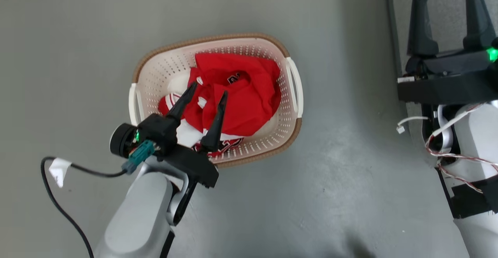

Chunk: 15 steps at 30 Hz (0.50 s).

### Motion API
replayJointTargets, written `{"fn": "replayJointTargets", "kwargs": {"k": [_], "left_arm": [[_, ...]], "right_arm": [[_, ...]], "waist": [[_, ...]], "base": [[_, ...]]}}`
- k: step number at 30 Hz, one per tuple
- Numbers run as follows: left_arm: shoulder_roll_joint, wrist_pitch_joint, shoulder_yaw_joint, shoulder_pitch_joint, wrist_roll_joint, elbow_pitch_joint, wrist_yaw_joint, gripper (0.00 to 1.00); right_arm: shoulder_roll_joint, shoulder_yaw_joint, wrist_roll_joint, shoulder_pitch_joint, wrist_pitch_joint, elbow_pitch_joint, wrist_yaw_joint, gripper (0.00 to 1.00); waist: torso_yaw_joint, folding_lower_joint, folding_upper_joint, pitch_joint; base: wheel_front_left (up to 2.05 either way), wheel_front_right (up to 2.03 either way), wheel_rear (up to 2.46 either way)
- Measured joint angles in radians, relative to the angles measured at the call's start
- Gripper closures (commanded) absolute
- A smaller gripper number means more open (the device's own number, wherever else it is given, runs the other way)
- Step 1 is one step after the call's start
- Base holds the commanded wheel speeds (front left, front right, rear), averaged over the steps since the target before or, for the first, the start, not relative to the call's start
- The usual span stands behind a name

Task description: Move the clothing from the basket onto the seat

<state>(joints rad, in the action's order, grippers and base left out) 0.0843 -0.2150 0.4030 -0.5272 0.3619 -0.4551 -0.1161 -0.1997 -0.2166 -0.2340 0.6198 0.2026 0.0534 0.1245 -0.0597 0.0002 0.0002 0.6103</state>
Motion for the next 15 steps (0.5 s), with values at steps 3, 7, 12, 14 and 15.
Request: {"fn": "replayJointTargets", "kwargs": {"k": [3,7,12,14,15], "left_arm": [[0.003,0.022,0.018,-0.048,-0.006,-0.021,-0.008,0.0],[0.014,0.057,0.035,-0.112,-0.006,-0.06,-0.008,0.0],[0.031,0.093,0.062,-0.15,-0.006,-0.116,-0.009,0.0],[0.035,0.113,0.074,-0.165,-0.006,-0.14,-0.009,0.0],[0.036,0.122,0.078,-0.172,-0.006,-0.15,-0.009,0.0]], "right_arm": [[0.008,0.004,0.017,0.027,-0.009,-0.023,0.0,0.0],[0.027,0.003,0.044,0.051,-0.018,-0.04,0.0,0.0],[0.044,0.002,0.05,0.058,-0.026,-0.039,0.0,0.0],[0.053,0.003,0.05,0.058,-0.026,-0.039,0.0,0.0],[0.057,0.004,0.05,0.058,-0.026,-0.039,0.0,0.0]], "waist": [[-0.004,0.0,0.0,0.044],[-0.01,0.0,0.0,0.102],[-0.02,0.0,0.0001,0.153],[-0.027,0.0,0.0,0.174],[-0.031,0.0,0.0,0.183]], "base": [[0.0,0.0,0.0],[0.0,0.0,0.0],[0.0,0.0,0.0],[0.0,0.0,0.0],[0.0,0.0,0.0]]}}
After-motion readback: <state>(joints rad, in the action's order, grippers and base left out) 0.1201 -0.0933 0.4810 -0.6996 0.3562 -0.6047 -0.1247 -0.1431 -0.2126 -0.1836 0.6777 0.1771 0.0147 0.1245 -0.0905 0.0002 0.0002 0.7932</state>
